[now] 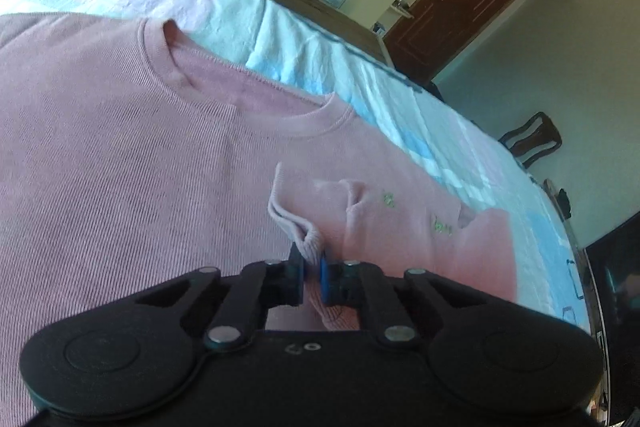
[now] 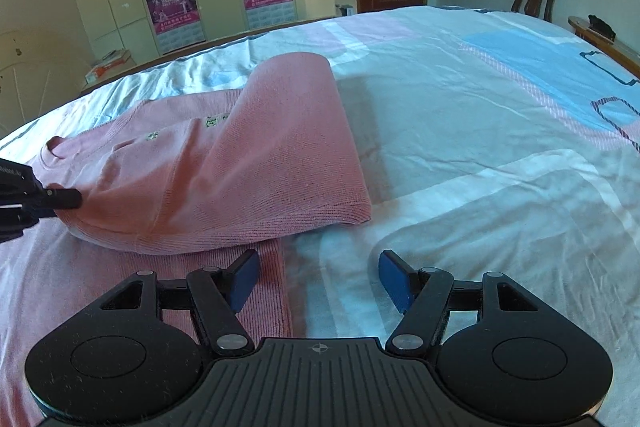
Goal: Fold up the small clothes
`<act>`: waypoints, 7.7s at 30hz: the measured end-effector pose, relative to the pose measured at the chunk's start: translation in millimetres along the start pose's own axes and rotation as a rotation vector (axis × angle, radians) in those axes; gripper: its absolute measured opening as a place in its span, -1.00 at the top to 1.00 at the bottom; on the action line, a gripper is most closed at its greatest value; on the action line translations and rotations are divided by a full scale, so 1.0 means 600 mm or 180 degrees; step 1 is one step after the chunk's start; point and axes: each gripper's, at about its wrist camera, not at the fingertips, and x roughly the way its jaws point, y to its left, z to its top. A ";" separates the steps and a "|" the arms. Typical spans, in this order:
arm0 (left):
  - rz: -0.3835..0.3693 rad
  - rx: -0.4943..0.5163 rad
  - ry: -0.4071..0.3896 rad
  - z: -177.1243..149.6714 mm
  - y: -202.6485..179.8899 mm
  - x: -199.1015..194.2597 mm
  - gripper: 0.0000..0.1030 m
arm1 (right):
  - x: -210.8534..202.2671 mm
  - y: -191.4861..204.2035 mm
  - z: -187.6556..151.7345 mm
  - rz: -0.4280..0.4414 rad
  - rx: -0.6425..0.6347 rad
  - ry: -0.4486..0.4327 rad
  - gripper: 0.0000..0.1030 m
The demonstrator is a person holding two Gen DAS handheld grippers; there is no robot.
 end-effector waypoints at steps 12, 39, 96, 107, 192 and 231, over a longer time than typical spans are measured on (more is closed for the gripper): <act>-0.0278 0.0233 -0.0900 0.091 -0.038 -0.156 0.88 | 0.045 0.034 0.036 0.0054 -0.0047 -0.0125 -0.27; 0.0953 0.0220 -0.0803 0.001 0.099 -0.177 -0.15 | -0.005 0.013 0.074 0.0265 -0.0090 -0.0284 -0.69; 0.1203 0.0360 -0.0146 -0.028 0.076 -0.174 0.26 | 0.048 0.093 0.068 0.0653 -0.0592 -0.0051 0.40; 0.1607 -0.0080 -0.0384 -0.057 0.182 -0.348 -0.30 | -0.006 0.255 0.025 0.1394 -0.0955 -0.0057 -0.15; 0.1458 0.1100 -0.0423 -0.035 0.256 -0.307 -0.04 | -0.016 0.498 -0.050 0.1382 -0.1777 -0.0126 -0.40; 0.1815 0.1296 -0.0591 -0.028 0.283 -0.241 0.69 | 0.091 0.248 0.084 0.1228 0.0264 0.0266 -0.65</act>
